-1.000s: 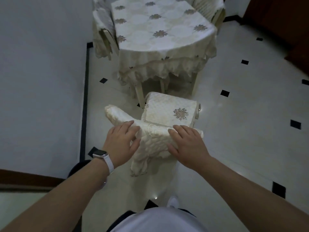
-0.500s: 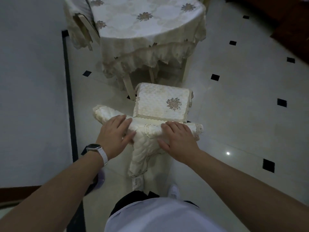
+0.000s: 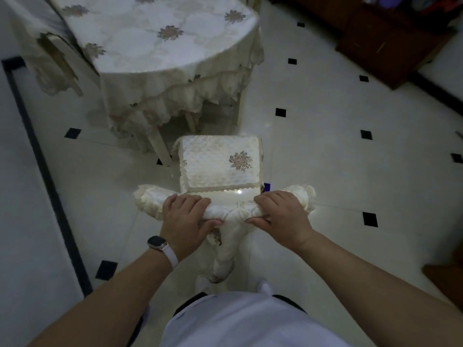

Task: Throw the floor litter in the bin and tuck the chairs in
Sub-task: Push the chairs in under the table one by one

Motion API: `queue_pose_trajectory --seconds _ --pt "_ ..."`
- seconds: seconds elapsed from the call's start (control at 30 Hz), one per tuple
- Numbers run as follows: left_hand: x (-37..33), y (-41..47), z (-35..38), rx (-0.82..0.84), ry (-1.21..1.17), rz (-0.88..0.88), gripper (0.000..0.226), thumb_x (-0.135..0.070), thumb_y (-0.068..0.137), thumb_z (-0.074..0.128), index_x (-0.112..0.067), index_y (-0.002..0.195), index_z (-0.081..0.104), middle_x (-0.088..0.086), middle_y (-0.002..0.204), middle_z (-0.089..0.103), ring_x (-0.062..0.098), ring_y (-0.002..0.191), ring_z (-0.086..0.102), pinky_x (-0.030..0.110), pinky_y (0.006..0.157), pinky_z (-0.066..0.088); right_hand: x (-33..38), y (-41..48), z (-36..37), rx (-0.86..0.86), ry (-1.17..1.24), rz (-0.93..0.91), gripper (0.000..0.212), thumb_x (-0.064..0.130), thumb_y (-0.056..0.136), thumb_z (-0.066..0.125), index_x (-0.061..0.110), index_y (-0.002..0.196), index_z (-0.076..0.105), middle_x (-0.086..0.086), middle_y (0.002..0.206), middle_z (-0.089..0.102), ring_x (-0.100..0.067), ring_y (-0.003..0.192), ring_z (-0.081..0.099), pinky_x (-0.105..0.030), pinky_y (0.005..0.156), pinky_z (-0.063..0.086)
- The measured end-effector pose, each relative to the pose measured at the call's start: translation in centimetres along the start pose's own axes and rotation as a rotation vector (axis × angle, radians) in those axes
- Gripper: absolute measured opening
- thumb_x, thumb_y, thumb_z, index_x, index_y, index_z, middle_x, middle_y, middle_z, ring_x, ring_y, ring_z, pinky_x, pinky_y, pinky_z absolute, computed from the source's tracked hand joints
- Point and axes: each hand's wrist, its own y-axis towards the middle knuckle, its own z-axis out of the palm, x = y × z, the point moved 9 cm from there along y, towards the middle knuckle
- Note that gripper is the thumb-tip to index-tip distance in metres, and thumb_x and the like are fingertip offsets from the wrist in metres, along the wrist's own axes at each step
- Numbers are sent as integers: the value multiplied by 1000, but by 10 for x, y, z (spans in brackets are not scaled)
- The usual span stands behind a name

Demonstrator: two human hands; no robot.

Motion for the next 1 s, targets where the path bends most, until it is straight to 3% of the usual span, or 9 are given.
queue_pose_trajectory --seconds 0.17,0.43,0.8,1.0 --pt "5 43 -3 -53 -29 -18 61 -68 92 39 -17 99 72 1 97 69 24 92 60 44 91 37 -23 29 -9 -13 -46 113 59 65 87 48 11 101 67 -4 98 68 -27 91 61 -39 84 46" --pt "9 101 5 -4 -47 -68 56 -66 88 45 -18 103 71 0 98 69 25 94 62 41 92 34 -64 70 -11 -39 -66 164 72 72 91 31 11 110 64 -7 107 64 -29 101 56 -43 96 37" --pt "-1 191 16 -94 28 -141 63 -68 92 38 -16 104 71 2 98 68 22 95 58 43 88 36 -137 155 -31 -171 28 3 61 68 90 38 14 101 65 -6 99 63 -28 92 55 -43 88 40" --pt "-7 237 33 -40 66 -245 64 -69 93 34 -17 108 69 1 100 67 25 95 60 41 86 37 -188 200 -32 -38 86 -24 66 72 88 32 16 100 65 -4 100 61 -29 94 55 -45 90 38"
